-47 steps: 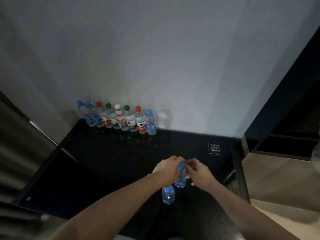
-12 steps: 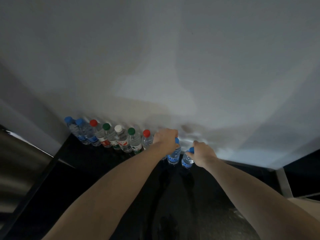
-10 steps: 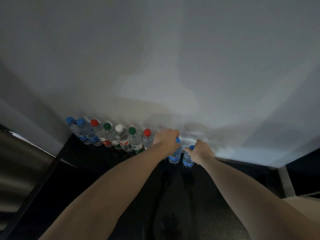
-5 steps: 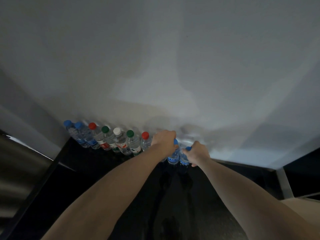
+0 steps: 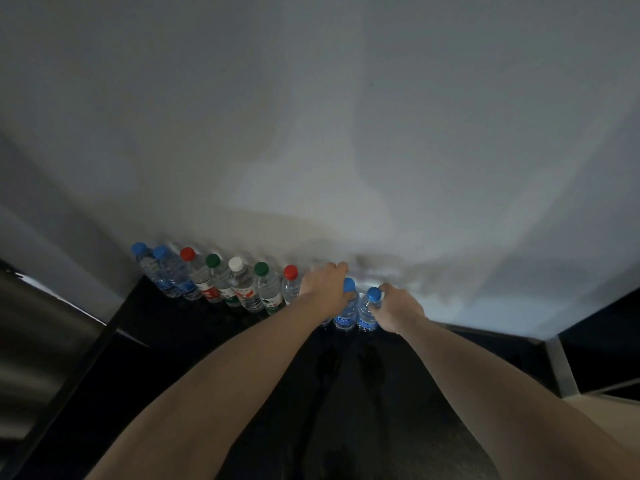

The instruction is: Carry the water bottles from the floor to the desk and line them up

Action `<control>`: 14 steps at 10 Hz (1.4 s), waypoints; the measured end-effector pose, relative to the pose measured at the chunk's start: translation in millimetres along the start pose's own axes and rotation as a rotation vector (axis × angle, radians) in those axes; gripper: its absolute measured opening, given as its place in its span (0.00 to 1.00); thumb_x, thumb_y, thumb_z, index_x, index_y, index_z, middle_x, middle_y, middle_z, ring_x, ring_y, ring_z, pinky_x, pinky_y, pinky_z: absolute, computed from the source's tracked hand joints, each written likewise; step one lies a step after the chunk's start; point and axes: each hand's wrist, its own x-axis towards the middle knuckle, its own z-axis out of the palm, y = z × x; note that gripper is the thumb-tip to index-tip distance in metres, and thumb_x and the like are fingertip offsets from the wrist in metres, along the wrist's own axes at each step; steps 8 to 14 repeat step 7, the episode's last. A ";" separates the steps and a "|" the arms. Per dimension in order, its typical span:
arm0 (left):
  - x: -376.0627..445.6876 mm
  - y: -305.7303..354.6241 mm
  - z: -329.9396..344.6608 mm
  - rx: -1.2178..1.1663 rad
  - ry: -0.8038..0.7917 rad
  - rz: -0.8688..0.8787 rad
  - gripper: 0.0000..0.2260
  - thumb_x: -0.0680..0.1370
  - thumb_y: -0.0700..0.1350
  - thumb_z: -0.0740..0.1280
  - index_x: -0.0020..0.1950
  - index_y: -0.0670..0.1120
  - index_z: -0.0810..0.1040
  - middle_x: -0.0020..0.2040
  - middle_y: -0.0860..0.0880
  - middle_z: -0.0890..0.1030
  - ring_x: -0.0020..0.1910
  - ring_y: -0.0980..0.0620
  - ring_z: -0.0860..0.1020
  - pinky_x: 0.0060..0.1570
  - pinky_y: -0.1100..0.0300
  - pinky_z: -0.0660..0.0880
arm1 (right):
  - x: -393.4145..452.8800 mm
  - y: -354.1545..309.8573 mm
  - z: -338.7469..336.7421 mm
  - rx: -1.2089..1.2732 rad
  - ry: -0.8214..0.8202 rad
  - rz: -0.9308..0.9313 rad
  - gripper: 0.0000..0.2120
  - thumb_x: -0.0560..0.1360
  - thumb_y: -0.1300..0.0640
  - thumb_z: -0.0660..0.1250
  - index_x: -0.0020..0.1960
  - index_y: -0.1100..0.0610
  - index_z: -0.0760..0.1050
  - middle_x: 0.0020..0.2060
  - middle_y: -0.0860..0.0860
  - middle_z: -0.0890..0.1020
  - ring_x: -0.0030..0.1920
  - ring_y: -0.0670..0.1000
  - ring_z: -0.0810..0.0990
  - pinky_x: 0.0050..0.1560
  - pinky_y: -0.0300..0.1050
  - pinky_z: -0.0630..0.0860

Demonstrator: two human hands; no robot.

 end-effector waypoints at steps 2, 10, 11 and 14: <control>-30.7 -11.4 12.1 -0.178 0.081 -0.063 0.24 0.79 0.50 0.67 0.72 0.52 0.63 0.69 0.48 0.70 0.55 0.43 0.80 0.46 0.50 0.78 | -9.9 3.7 -0.7 -0.010 0.029 -0.030 0.24 0.80 0.59 0.63 0.75 0.55 0.64 0.61 0.56 0.79 0.58 0.58 0.79 0.46 0.46 0.71; -78.6 -26.1 11.7 -0.221 0.117 0.008 0.26 0.78 0.47 0.66 0.75 0.52 0.63 0.75 0.53 0.59 0.61 0.42 0.76 0.56 0.46 0.78 | -13.8 -2.8 1.5 -0.104 -0.045 -0.142 0.31 0.76 0.65 0.62 0.77 0.50 0.61 0.69 0.55 0.71 0.63 0.59 0.76 0.56 0.51 0.78; -78.6 -26.1 11.7 -0.221 0.117 0.008 0.26 0.78 0.47 0.66 0.75 0.52 0.63 0.75 0.53 0.59 0.61 0.42 0.76 0.56 0.46 0.78 | -13.8 -2.8 1.5 -0.104 -0.045 -0.142 0.31 0.76 0.65 0.62 0.77 0.50 0.61 0.69 0.55 0.71 0.63 0.59 0.76 0.56 0.51 0.78; -78.6 -26.1 11.7 -0.221 0.117 0.008 0.26 0.78 0.47 0.66 0.75 0.52 0.63 0.75 0.53 0.59 0.61 0.42 0.76 0.56 0.46 0.78 | -13.8 -2.8 1.5 -0.104 -0.045 -0.142 0.31 0.76 0.65 0.62 0.77 0.50 0.61 0.69 0.55 0.71 0.63 0.59 0.76 0.56 0.51 0.78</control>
